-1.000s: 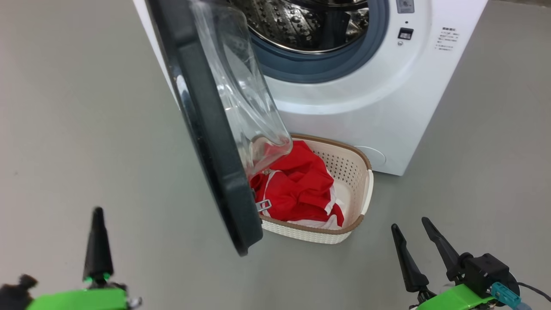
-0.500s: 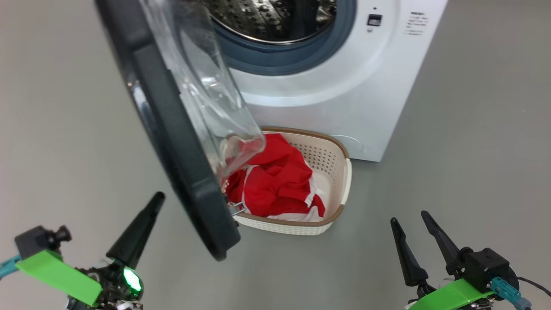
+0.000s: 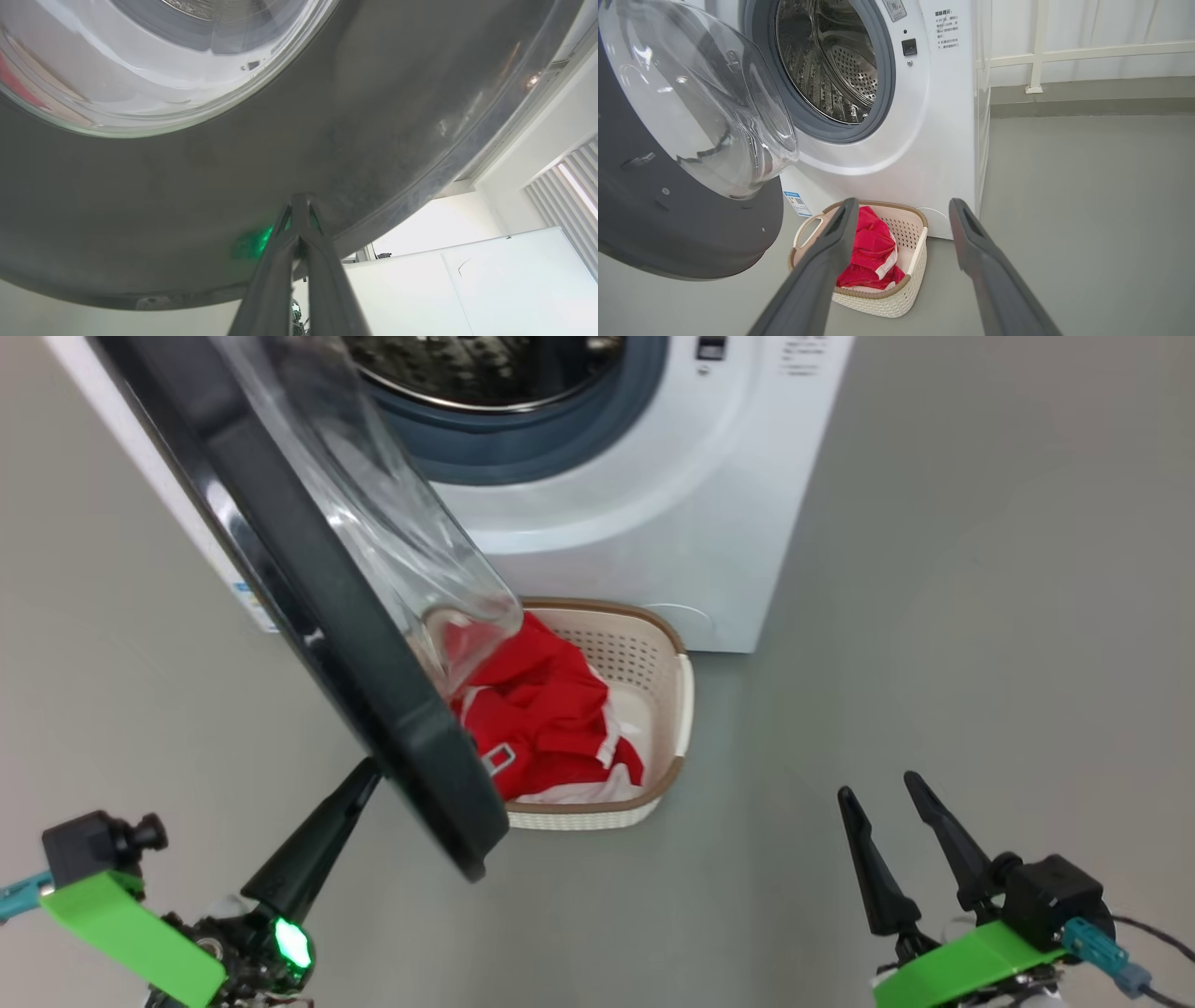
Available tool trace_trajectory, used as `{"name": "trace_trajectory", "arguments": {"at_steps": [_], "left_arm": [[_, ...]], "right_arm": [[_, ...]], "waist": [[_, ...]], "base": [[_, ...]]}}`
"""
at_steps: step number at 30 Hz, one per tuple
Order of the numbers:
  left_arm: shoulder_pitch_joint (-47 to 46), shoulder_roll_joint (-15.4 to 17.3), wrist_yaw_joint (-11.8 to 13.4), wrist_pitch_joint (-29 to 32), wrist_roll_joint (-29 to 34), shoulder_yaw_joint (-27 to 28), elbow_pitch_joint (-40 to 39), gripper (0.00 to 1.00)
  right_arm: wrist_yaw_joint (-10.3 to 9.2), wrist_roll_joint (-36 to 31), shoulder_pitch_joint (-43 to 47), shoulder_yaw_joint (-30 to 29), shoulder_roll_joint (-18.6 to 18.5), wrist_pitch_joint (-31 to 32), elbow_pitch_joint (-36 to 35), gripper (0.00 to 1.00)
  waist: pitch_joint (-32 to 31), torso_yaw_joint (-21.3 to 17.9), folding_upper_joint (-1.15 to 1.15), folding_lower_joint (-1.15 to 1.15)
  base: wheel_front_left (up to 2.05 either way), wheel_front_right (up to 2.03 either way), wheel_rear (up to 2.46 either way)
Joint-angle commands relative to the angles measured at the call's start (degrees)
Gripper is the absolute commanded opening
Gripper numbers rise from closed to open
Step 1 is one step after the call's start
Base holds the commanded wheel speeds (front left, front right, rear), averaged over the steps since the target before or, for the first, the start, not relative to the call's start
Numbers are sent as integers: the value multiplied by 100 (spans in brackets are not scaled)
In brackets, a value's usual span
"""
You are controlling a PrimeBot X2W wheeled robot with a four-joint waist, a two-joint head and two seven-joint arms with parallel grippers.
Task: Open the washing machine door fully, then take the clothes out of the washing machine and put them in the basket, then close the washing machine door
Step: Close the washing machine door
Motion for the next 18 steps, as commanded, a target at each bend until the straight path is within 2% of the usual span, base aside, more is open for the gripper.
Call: {"name": "trace_trajectory", "arguments": {"at_steps": [1, 7, 13, 18], "left_arm": [[-274, -6, -32, 81, 71, 171, -227, 0], [-651, -65, -32, 47, 426, -2, -263, 0], [-1340, -92, -32, -407, 692, -213, -225, 0], [-1961, 84, -32, -865, 907, -423, -19, 0]], "right_arm": [[42, 69, -233, 131, 5, -36, -162, 100], [42, 163, -318, 130, 6, -36, -200, 100], [42, 325, -435, 147, 6, -36, -253, 100], [42, 476, -549, 163, 6, -36, -296, 100]], "waist": [[126, -234, 0, 0], [316, -560, 0, 0], [593, -993, 0, 0], [841, -1361, 0, 0]], "base": [[0, 0, 0], [0, 0, 0], [0, 0, 0], [0, 0, 0]]}}
